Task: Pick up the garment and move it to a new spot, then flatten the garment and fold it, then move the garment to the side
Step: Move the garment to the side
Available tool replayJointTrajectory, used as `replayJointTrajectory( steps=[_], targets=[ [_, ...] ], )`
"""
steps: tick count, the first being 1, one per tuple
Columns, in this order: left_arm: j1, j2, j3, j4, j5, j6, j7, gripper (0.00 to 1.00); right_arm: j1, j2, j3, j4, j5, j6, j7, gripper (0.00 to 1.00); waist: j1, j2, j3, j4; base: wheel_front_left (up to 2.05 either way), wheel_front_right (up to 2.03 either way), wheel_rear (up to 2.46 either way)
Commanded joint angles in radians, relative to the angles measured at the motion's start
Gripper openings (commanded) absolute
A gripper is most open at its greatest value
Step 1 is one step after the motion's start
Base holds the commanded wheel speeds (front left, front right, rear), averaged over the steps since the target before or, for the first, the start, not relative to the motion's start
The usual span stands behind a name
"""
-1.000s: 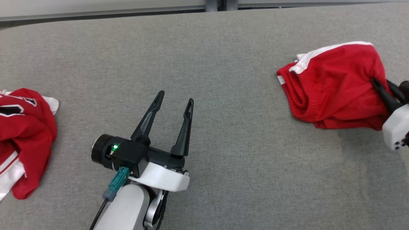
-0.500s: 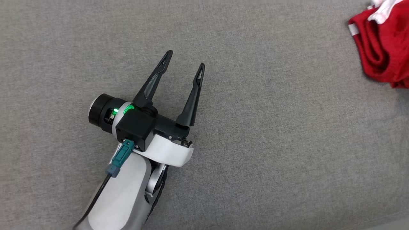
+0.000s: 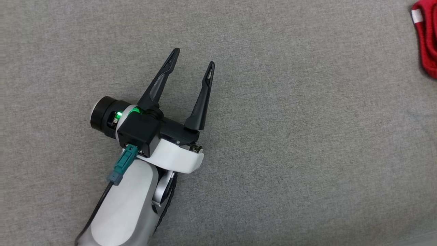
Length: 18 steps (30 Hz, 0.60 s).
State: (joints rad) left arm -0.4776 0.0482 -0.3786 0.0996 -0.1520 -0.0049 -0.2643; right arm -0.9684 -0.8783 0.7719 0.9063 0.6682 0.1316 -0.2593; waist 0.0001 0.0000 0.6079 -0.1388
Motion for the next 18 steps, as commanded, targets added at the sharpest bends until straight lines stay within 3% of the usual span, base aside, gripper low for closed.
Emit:
replayJointTrajectory(
  steps=[1, 5, 11, 18],
  targets=[
    [-0.001, 0.005, 0.000, -0.002, -0.006, 0.007, 0.000, 1.00, -0.018, 0.008, -0.007, 0.006, 0.016, -0.002, -0.007, 1.00, -0.0001, 0.0000, -0.008, 0.009, 0.00, 0.00, 0.00],
    [0.020, 0.004, -0.001, 0.002, -0.022, 0.015, 0.000, 1.00, -0.033, 0.008, 0.003, 0.010, 0.010, -0.002, -0.008, 1.00, -0.0001, 0.0000, -0.044, 0.022, 0.00, 0.00, 0.00],
    [0.051, 0.004, 0.000, -0.005, -0.058, 0.027, 0.000, 1.00, -0.080, 0.038, -0.062, -0.011, -0.052, -0.002, -0.007, 1.00, -0.0001, 0.0000, -0.139, 0.045, 0.00, 0.00, 0.00],
    [0.111, 0.004, 0.013, -0.028, -0.094, 0.052, 0.000, 1.00, -0.002, 0.140, -0.199, -0.184, -0.118, -0.002, -0.007, 1.00, -0.0001, 0.0000, -0.262, 0.103, 0.00, 0.00, 0.00]
  ],
)
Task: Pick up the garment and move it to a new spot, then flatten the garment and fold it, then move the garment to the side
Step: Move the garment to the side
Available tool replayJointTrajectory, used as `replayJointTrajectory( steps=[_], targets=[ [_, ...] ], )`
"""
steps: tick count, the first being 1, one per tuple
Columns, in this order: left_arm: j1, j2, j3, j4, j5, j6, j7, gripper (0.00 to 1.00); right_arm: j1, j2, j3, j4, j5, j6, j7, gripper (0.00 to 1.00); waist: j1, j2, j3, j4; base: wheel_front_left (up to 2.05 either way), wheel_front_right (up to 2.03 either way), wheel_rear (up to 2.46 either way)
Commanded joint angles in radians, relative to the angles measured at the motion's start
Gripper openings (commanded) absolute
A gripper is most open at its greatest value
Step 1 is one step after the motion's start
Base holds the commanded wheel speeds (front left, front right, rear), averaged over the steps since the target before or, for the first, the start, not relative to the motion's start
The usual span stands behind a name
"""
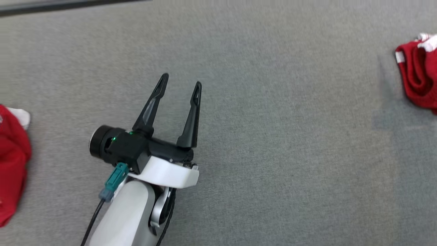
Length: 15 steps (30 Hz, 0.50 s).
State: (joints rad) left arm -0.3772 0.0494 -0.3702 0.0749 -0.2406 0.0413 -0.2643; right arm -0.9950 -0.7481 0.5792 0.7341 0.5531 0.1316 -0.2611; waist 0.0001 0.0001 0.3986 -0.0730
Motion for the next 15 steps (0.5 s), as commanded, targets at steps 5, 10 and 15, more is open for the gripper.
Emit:
replayJointTrajectory(
  steps=[5, 10, 15],
  targets=[
    [0.071, 0.003, 0.035, -0.020, -0.020, 0.017, 0.000, 1.00, 0.181, 0.116, -0.152, -0.189, -0.048, -0.002, -0.005, 1.00, -0.0001, -0.0001, -0.130, 0.092, 0.00, 0.00, 0.00],
    [0.129, 0.003, 0.059, -0.033, -0.018, 0.018, 0.000, 1.00, 0.406, 0.242, -0.312, -0.370, -0.155, -0.002, -0.003, 1.00, -0.0001, -0.0001, -0.192, 0.150, 0.00, 0.00, 0.00],
    [0.199, 0.003, 0.072, -0.032, -0.008, 0.026, 0.000, 1.00, 0.633, 0.399, -0.422, -0.510, -0.262, -0.002, -0.003, 1.00, -0.0001, -0.0001, -0.248, 0.178, 0.00, 0.00, 0.00]
  ],
)
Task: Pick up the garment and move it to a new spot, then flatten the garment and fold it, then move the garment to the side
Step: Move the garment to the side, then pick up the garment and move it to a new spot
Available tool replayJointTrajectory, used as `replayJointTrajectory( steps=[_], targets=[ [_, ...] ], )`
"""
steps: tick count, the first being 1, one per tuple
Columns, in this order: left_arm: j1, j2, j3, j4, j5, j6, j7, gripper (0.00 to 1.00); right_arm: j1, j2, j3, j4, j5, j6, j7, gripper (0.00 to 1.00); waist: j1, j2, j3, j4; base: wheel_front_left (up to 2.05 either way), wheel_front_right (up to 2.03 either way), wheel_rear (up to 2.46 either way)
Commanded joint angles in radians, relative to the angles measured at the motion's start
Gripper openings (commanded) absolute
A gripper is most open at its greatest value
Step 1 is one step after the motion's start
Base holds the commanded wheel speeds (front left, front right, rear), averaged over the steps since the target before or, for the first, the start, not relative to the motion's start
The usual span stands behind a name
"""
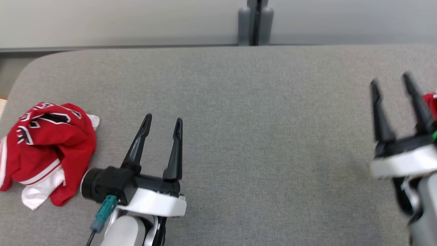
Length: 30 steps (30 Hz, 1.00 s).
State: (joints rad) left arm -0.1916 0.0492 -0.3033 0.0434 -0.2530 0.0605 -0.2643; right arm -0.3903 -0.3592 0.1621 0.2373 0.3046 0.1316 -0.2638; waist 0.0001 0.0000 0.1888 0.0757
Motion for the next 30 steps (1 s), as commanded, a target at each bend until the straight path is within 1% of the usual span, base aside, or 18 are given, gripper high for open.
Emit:
replayJointTrajectory(
  steps=[1, 2, 4, 6, 8, 13, 25, 30],
  targets=[
    [0.029, 0.003, 0.010, -0.002, 0.003, 0.013, 0.000, 1.00, 0.069, 0.037, -0.012, -0.032, -0.037, -0.002, -0.001, 1.00, -0.0001, 0.0000, -0.048, 0.031, 0.00, 0.00, 0.00],
    [0.029, 0.003, 0.010, -0.002, 0.003, 0.013, 0.000, 1.00, 0.069, 0.037, -0.012, -0.032, -0.037, -0.002, -0.001, 1.00, -0.0001, 0.0000, -0.048, 0.031, 0.00, 0.00, 0.00],
    [0.053, 0.003, 0.017, -0.011, -0.017, 0.022, 0.000, 1.00, 0.138, 0.079, -0.016, -0.061, -0.080, -0.002, -0.001, 1.00, -0.0001, 0.0000, -0.062, 0.036, 0.00, 0.00, 0.00],
    [0.077, 0.003, 0.018, -0.016, -0.014, 0.021, 0.000, 1.00, 0.198, 0.116, -0.032, -0.083, -0.114, -0.002, -0.001, 1.00, -0.0001, 0.0000, -0.075, 0.038, 0.00, 0.00, 0.00],
    [0.101, 0.003, 0.019, -0.022, -0.011, 0.026, 0.000, 1.00, 0.249, 0.159, -0.054, -0.101, -0.128, -0.002, -0.001, 1.00, -0.0001, 0.0000, -0.088, 0.039, 0.00, 0.00, 0.00],
    [0.147, 0.003, 0.031, -0.021, 0.000, 0.025, 0.000, 1.00, 0.336, 0.233, -0.093, -0.109, -0.127, -0.002, -0.001, 1.00, -0.0001, 0.0000, -0.111, 0.036, 0.00, 0.00, 0.00],
    [0.135, 0.003, 0.035, -0.012, 0.000, 0.020, 0.000, 1.00, 0.343, 0.249, -0.092, -0.104, -0.138, -0.002, -0.001, 1.00, -0.0001, 0.0000, -0.110, 0.029, 0.00, 0.00, 0.00],
    [0.134, 0.003, 0.037, -0.006, -0.003, 0.021, 0.000, 1.00, 0.349, 0.246, -0.090, -0.105, -0.124, -0.002, -0.001, 1.00, -0.0001, 0.0000, -0.106, 0.046, 0.00, 0.00, 0.00]
  ],
)
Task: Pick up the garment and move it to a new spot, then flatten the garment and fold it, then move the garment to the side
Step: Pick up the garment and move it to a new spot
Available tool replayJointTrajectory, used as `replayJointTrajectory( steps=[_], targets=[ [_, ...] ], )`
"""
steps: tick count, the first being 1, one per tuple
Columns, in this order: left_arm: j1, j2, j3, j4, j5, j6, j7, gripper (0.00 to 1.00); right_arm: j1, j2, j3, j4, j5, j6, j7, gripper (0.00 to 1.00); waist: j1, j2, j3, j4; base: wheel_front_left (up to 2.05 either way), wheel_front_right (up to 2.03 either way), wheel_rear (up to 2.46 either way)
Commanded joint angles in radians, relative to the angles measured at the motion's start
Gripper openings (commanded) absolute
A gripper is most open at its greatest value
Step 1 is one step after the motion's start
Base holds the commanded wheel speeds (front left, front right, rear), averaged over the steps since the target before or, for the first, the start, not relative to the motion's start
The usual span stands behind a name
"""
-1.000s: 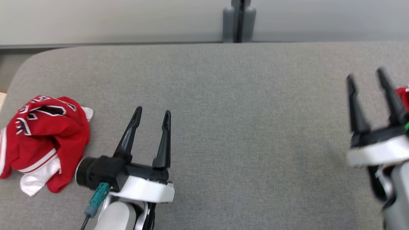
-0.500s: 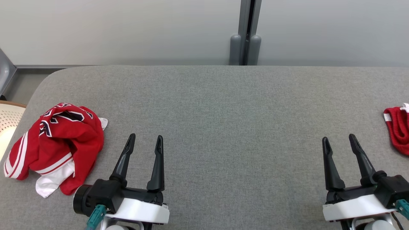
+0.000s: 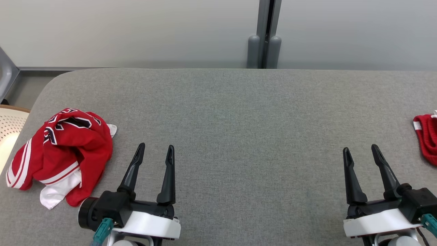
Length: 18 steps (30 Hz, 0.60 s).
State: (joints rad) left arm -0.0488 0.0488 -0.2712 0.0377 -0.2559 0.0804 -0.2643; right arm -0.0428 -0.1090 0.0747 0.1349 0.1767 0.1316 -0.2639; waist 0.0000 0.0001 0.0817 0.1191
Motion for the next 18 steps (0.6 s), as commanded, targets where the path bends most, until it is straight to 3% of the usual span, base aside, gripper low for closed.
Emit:
replayJointTrajectory(
  steps=[1, 8, 18],
  targets=[
    [-0.007, 0.003, 0.008, 0.000, -0.002, 0.003, 0.000, 1.00, 0.003, -0.007, -0.001, -0.002, 0.005, -0.002, -0.001, 1.00, 0.0000, -0.0001, 0.002, 0.005, 0.00, 0.00, 0.00],
    [-0.005, 0.004, 0.010, 0.000, -0.006, -0.006, 0.000, 1.00, 0.017, -0.028, 0.026, -0.012, 0.024, -0.002, -0.001, 1.00, 0.0000, -0.0001, 0.007, 0.047, 0.00, 0.00, 0.00],
    [0.004, 0.004, 0.010, -0.012, -0.013, 0.011, 0.000, 1.00, 0.023, -0.059, 0.107, -0.008, 0.047, -0.001, -0.001, 1.00, 0.0000, -0.0001, -0.009, 0.221, 0.00, 0.00, 0.00]
  ],
)
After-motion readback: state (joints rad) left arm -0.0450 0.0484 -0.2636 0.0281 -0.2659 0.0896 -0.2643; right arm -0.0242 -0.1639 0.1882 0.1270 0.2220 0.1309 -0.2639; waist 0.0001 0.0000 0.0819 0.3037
